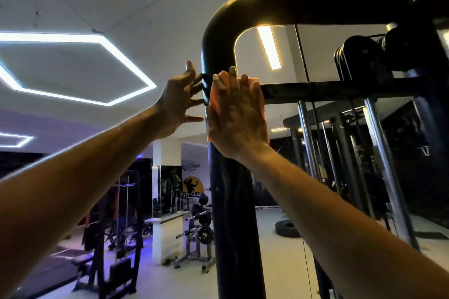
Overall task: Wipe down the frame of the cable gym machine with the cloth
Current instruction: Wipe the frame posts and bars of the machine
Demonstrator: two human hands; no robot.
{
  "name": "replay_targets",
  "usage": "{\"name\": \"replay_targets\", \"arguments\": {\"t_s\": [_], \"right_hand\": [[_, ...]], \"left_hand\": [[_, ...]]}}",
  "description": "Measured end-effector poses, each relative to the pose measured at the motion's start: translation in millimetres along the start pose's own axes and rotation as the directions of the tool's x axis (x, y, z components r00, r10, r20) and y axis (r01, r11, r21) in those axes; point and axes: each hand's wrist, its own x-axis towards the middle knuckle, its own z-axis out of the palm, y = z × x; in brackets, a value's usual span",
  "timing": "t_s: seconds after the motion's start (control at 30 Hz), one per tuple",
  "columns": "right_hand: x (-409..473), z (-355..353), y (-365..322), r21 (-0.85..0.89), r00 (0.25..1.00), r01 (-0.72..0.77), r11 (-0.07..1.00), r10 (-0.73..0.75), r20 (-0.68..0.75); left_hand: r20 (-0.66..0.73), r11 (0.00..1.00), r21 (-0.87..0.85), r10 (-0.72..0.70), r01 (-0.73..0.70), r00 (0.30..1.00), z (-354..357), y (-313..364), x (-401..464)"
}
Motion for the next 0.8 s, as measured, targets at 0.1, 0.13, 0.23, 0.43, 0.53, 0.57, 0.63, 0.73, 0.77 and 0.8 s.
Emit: {"name": "replay_targets", "arguments": {"t_s": [0.1, 0.13, 0.23, 0.43, 0.53, 0.57, 0.63, 0.73, 0.77, 0.8], "right_hand": [[-29, 8, -10, 0.135, 0.999, 0.024, 0.991, -0.019, -0.037], [-45, 9, -7, 0.15, 0.998, 0.043, 0.988, -0.036, -0.053], [-85, 7, -3, 0.179, 0.998, 0.04, 0.983, -0.029, -0.064], [-41, 4, 2, 0.092, 0.999, 0.044, 0.995, -0.045, 0.013], [-12, 5, 2, 0.115, 1.0, -0.012, 0.993, 0.012, 0.001], [-16, 6, -1, 0.151, 1.0, -0.016, 0.988, 0.018, -0.014], [-44, 5, -7, 0.25, 0.998, -0.013, 0.968, 0.027, -0.053], [-103, 7, -11, 0.208, 1.0, 0.016, 0.978, -0.013, -0.014], [-114, 9, -10, 0.199, 1.0, 0.026, 0.98, -0.024, -0.014], [-115, 8, -8, 0.207, 0.999, 0.028, 0.978, -0.023, -0.023]], "left_hand": [[0.003, 1.0, 0.024, 0.001, -0.001, 1.0, 1, -2, -4], [-0.005, 1.0, 0.023, -0.011, 0.011, 1.0, 3, -3, -8], [-0.004, 1.0, 0.016, -0.007, 0.007, 1.0, 4, -9, -11], [-0.035, 0.999, 0.017, -0.045, 0.046, 0.998, 13, -3, -19], [-0.032, 0.998, 0.014, -0.059, 0.059, 0.998, 15, 3, -19], [-0.03, 0.998, 0.011, -0.055, 0.055, 0.998, 15, 2, -20], [-0.016, 0.999, 0.01, -0.038, 0.038, 0.999, 12, -3, -22], [0.009, 1.0, -0.008, -0.024, 0.024, 1.0, 8, -14, -25], [0.025, 0.999, -0.021, -0.03, 0.031, 0.999, 7, -16, -27], [0.037, 0.999, -0.032, -0.037, 0.038, 0.999, 6, -17, -28]]}}
